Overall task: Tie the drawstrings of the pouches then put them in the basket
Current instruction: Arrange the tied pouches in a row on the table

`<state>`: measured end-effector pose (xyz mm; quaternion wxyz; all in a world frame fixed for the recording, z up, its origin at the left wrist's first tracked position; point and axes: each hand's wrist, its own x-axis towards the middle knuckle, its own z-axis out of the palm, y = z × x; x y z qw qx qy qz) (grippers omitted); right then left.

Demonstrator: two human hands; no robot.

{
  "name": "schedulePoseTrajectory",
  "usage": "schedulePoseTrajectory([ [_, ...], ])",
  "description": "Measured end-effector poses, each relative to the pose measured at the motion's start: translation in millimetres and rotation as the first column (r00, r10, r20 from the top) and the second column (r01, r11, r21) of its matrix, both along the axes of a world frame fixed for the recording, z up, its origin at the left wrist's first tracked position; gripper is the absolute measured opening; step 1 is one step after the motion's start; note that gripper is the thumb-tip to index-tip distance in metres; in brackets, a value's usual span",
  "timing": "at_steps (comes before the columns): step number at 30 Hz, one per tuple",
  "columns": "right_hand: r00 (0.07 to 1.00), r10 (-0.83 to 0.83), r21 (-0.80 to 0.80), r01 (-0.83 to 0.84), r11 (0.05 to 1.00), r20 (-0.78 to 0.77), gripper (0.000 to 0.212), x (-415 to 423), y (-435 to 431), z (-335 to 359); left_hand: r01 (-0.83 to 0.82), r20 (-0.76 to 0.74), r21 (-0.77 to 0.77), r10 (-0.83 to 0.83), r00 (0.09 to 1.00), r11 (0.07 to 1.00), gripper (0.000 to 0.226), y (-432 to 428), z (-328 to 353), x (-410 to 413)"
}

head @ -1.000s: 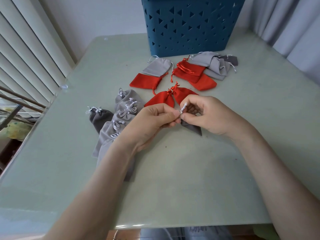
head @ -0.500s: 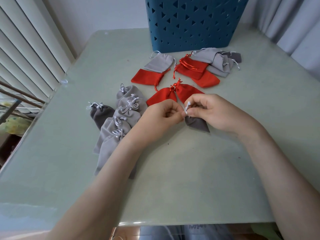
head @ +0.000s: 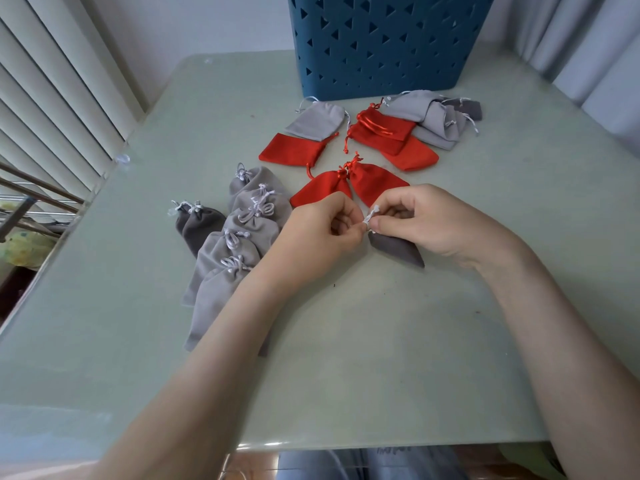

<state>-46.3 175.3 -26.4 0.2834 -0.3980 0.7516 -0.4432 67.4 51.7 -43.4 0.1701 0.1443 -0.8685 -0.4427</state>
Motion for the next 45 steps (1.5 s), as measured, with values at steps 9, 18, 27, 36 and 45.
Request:
schedulePoseTrajectory([
  [9,1.000,0.017,-0.040,-0.017,0.999,0.005,0.016,0,0,-1,0.008,0.005,0.214,-0.009,1.000,0.977,0.010,-4,-1,-1],
  [18,0.999,0.041,-0.082,-0.038,0.996,0.035,0.017,3,0,1,0.078,-0.001,0.541,-0.092,0.996,0.838,0.010,-7,2,2],
  [27,0.998,0.023,-0.037,-0.021,0.999,0.060,0.010,3,2,0,0.034,0.070,0.398,-0.067,0.995,0.917,0.010,-7,1,0],
  [36,0.998,-0.037,-0.085,0.041,0.996,0.054,0.009,4,-2,0,-0.131,-0.135,-0.117,0.115,0.984,0.984,0.017,6,-5,-5],
  [45,0.998,0.017,-0.122,-0.009,0.992,0.065,0.016,8,-2,5,-0.230,-0.366,-0.357,0.091,0.926,0.905,0.008,4,-17,-8],
])
